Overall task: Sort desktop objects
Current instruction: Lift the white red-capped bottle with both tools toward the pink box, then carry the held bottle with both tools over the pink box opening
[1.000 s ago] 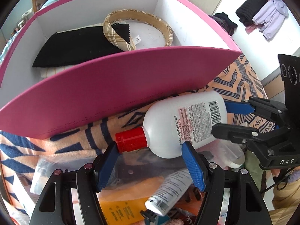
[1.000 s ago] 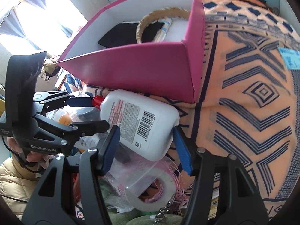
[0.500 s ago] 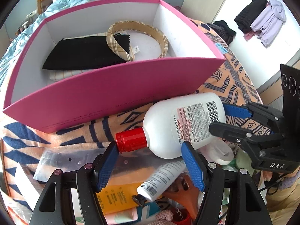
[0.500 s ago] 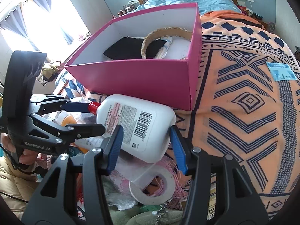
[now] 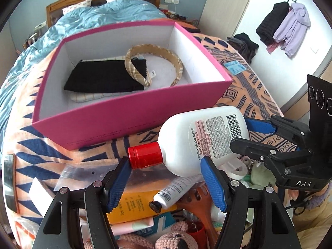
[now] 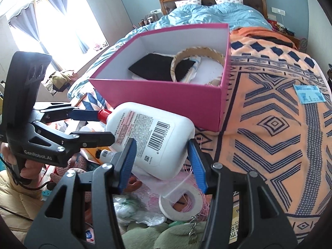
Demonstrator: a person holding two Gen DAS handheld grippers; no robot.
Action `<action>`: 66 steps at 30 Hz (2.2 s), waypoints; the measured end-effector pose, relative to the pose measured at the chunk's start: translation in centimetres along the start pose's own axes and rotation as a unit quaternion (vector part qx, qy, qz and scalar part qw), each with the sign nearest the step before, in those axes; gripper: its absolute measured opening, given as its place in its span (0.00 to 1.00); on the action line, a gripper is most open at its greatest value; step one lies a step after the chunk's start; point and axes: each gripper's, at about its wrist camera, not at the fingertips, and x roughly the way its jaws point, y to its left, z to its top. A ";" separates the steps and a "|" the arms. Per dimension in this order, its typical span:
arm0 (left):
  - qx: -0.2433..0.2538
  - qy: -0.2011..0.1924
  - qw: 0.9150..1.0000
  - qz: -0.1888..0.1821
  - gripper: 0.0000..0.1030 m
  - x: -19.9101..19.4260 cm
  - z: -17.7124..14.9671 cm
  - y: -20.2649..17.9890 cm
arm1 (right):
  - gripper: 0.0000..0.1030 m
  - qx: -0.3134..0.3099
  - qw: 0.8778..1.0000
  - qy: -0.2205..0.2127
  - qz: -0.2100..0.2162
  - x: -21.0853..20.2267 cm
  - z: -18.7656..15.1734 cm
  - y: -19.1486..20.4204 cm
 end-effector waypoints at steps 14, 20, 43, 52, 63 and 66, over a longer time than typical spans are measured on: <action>0.005 -0.035 0.999 0.003 0.68 -2.6 -0.2 -0.3 | 0.53 -0.023 0.999 -0.040 0.003 -2.2 0.8 1.3; 0.005 -0.050 0.999 0.007 0.68 -3.7 0.1 -0.3 | 0.53 -0.034 0.998 -0.051 0.005 -2.9 1.2 1.7; 0.011 -0.080 0.996 0.029 0.68 -5.4 2.6 0.4 | 0.53 -0.052 0.995 -0.080 0.012 -3.8 4.4 2.1; 0.010 -0.083 0.996 0.034 0.68 -5.4 3.6 0.8 | 0.53 -0.058 0.995 -0.084 0.013 -3.7 5.2 2.1; 0.014 -0.085 0.995 0.041 0.68 -5.0 4.8 0.9 | 0.53 -0.056 0.995 -0.084 0.011 -3.0 6.3 1.4; 0.013 -0.085 0.995 0.041 0.68 -5.0 4.8 1.0 | 0.53 -0.056 0.995 -0.085 0.011 -3.0 6.5 1.3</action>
